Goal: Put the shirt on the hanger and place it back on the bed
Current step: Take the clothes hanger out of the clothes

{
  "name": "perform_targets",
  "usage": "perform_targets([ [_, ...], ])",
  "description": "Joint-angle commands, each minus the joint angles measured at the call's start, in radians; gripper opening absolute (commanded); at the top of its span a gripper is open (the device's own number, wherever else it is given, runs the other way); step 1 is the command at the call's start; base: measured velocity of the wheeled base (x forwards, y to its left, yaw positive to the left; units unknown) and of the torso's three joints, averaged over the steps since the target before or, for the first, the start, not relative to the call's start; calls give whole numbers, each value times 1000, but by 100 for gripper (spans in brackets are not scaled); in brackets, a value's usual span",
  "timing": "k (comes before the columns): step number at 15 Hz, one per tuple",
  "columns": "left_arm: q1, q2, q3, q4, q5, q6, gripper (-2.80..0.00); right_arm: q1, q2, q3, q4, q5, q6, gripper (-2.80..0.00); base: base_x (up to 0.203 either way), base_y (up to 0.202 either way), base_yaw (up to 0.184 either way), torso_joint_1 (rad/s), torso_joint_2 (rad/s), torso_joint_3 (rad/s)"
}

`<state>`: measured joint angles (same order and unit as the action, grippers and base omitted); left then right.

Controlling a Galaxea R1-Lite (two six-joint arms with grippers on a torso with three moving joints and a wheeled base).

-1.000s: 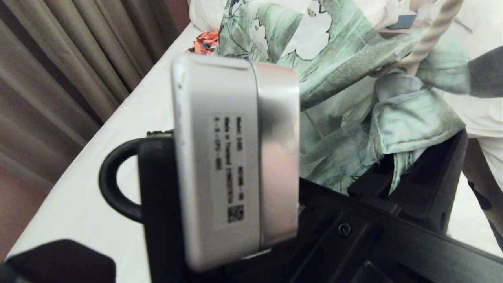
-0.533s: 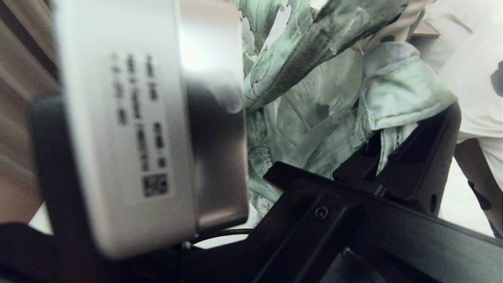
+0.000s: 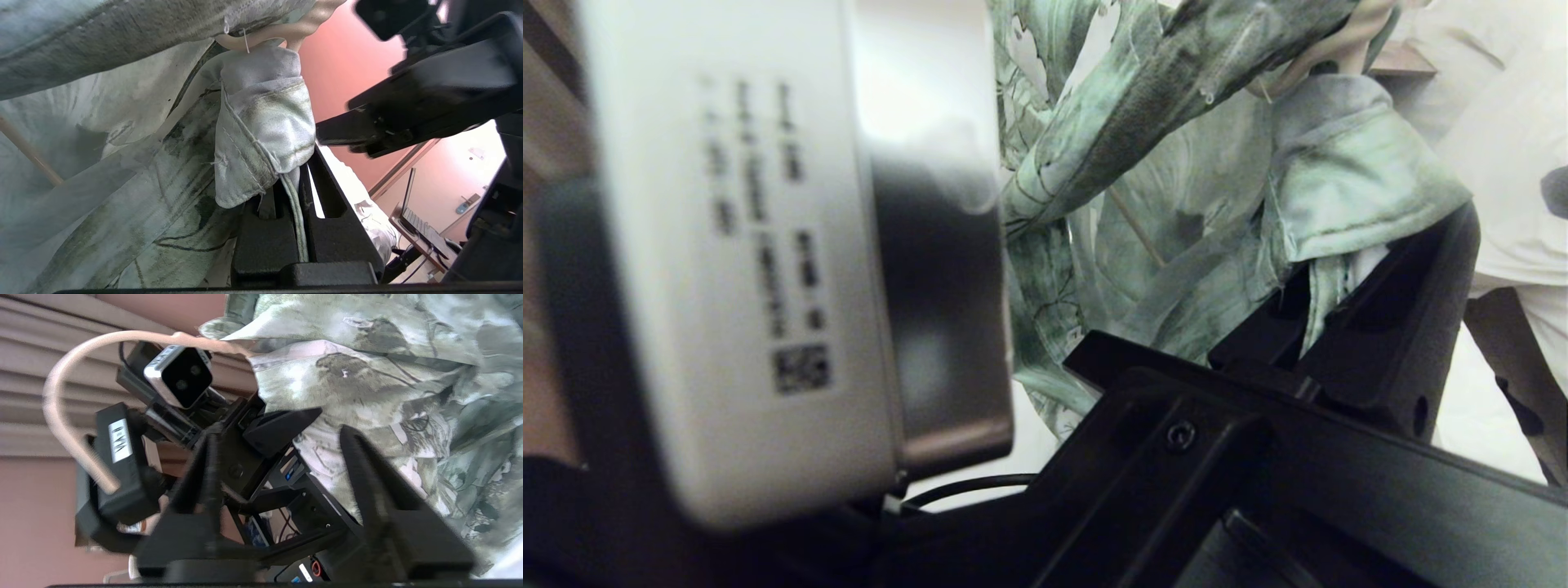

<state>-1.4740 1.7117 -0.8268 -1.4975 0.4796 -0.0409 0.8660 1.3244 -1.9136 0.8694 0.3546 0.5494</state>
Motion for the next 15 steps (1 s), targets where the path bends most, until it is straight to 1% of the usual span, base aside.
perform_targets([
  [1,0,4,4,-7,2,-3,-280,-4,-33,-1,6,-6,4,0,0,0,0,0,0,0],
  [3,0,14,8,-8,2,-5,-280,-5,-60,-2,7,-48,5,0,0,0,0,0,0,0],
  [6,2,20,7,-7,2,-7,-280,-14,-81,1,10,-58,6,0,0,0,0,0,0,0],
  [7,1,23,6,-6,2,-7,-280,-40,-91,1,8,-75,6,0,0,0,0,0,0,0],
  [9,3,47,5,-4,1,-7,-280,-119,-99,7,4,-104,5,0,0,0,0,0,0,0],
  [10,14,61,4,-4,0,-7,-280,-157,-99,34,-3,-108,-1,0,0,0,0,0,0,0],
  [11,23,78,1,-4,-2,-9,-280,-170,-98,65,-21,-107,-18,-280,0,0,0,0,0,0],
  [13,34,104,-2,-4,-12,-11,-280,-173,-83,107,-101,-97,-26,-280,0,0,0,0,0,0],
  [15,34,112,-2,-1,-13,-11,-280,-175,-54,106,-124,-98,-28,-280,0,0,0,0,0,0],
])
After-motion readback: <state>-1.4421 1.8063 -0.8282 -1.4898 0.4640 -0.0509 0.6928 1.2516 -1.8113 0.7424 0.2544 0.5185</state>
